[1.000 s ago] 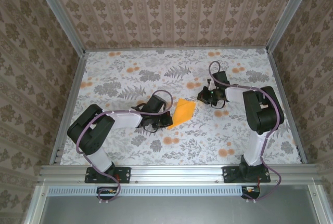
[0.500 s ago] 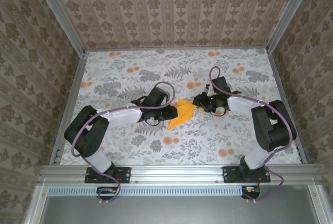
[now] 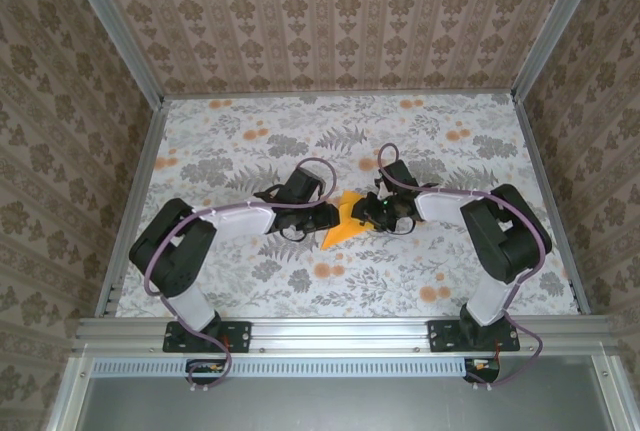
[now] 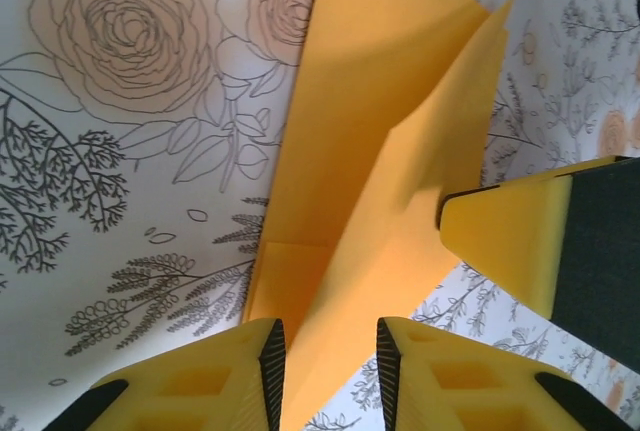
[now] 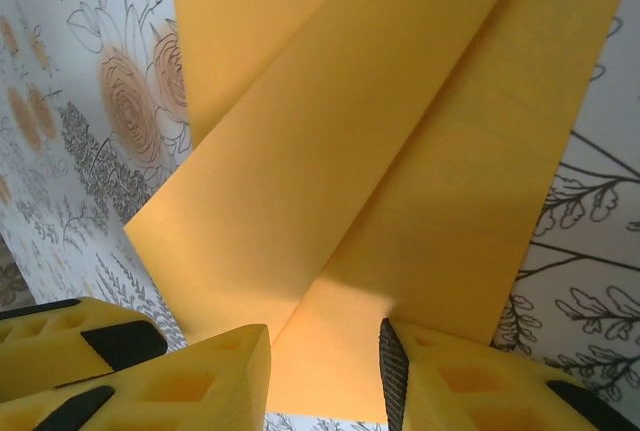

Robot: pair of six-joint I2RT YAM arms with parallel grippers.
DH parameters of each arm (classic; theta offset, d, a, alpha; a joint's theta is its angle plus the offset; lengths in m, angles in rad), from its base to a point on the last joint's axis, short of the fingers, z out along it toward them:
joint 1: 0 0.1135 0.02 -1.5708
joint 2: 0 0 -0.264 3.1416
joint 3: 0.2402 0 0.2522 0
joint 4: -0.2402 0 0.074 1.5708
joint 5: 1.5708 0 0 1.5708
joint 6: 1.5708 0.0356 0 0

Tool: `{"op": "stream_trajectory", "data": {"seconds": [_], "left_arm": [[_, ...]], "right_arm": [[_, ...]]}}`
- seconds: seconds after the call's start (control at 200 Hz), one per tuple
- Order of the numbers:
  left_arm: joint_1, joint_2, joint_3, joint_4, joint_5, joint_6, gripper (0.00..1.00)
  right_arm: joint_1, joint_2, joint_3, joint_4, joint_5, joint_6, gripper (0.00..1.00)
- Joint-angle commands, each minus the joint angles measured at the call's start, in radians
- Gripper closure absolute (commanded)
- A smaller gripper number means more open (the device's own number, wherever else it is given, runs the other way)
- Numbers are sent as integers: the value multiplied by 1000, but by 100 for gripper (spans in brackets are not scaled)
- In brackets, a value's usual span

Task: Fold a paper plane with a square sheet of paper (pick it up from the middle)
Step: Fourth fold the wing at the center of the table, then pick up the paper from the center of the table.

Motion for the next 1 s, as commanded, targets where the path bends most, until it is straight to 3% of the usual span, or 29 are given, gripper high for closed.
{"op": "stream_trajectory", "data": {"seconds": [0.0, 0.99], "left_arm": [[11, 23, 22, 10, -8, 26, 70], [47, 56, 3, -8, -2, 13, 73]], "right_arm": [[8, 21, 29, 30, 10, 35, 64], [17, 95, 51, 166, -69, 140, 66]]}}
